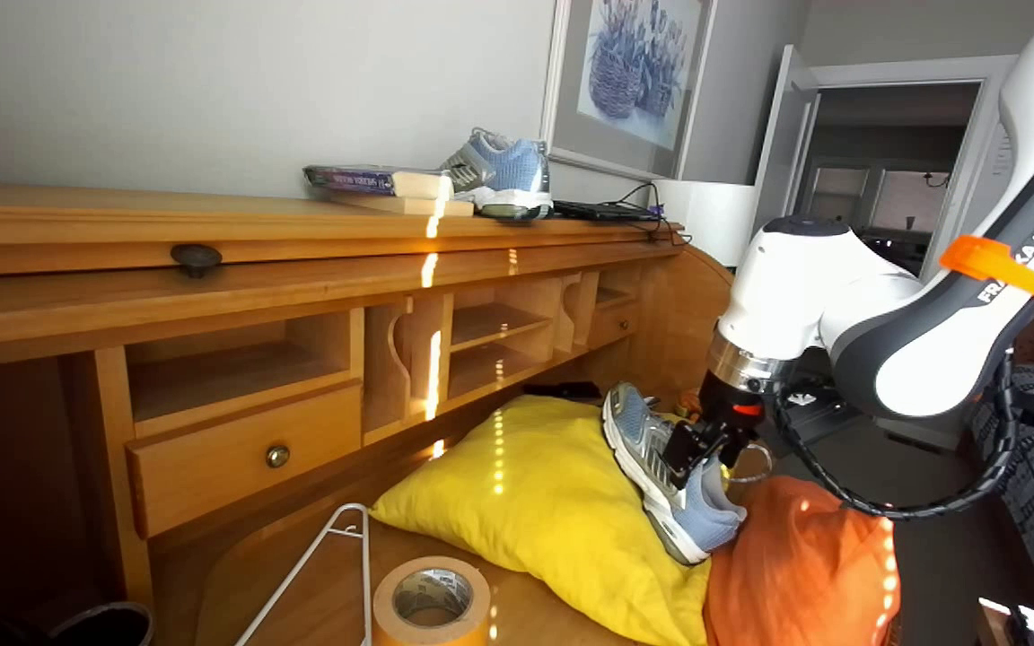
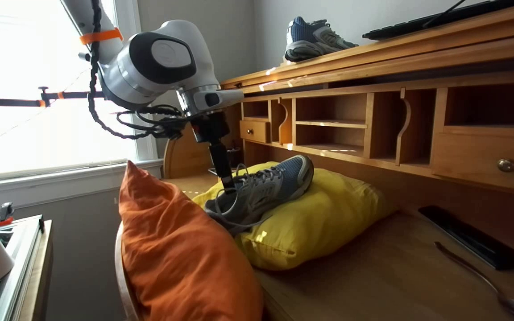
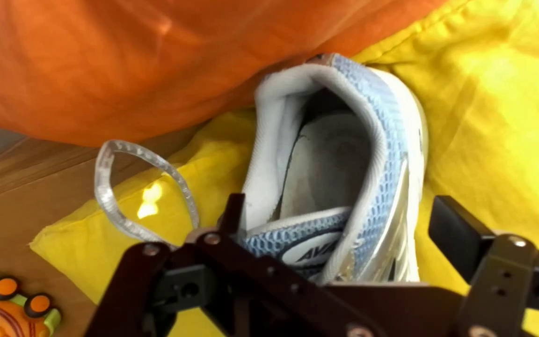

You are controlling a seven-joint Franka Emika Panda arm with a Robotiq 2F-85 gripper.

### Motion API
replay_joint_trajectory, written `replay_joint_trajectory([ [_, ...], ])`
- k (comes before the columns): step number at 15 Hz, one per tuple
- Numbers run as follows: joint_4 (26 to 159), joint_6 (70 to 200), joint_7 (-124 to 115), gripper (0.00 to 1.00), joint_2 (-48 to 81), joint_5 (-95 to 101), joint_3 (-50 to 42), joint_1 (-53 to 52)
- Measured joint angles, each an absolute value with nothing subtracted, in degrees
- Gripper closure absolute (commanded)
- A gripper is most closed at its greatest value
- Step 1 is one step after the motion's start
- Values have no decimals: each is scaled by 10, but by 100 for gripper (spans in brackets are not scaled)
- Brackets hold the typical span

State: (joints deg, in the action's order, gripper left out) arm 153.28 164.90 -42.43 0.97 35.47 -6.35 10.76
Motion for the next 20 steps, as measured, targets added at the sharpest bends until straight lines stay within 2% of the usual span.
replay_joint_trajectory([
  [1,1530,1651,-436,7,13,371,-65,108],
  [2,1527,1653,-447,26,17,387,-66,108],
  [8,1511,1655,-498,72,40,445,-66,105],
  [12,1501,1656,-522,98,48,467,-65,101],
  [14,1496,1656,-534,95,56,478,-66,101],
  [20,1472,1656,-548,96,71,470,-66,102],
])
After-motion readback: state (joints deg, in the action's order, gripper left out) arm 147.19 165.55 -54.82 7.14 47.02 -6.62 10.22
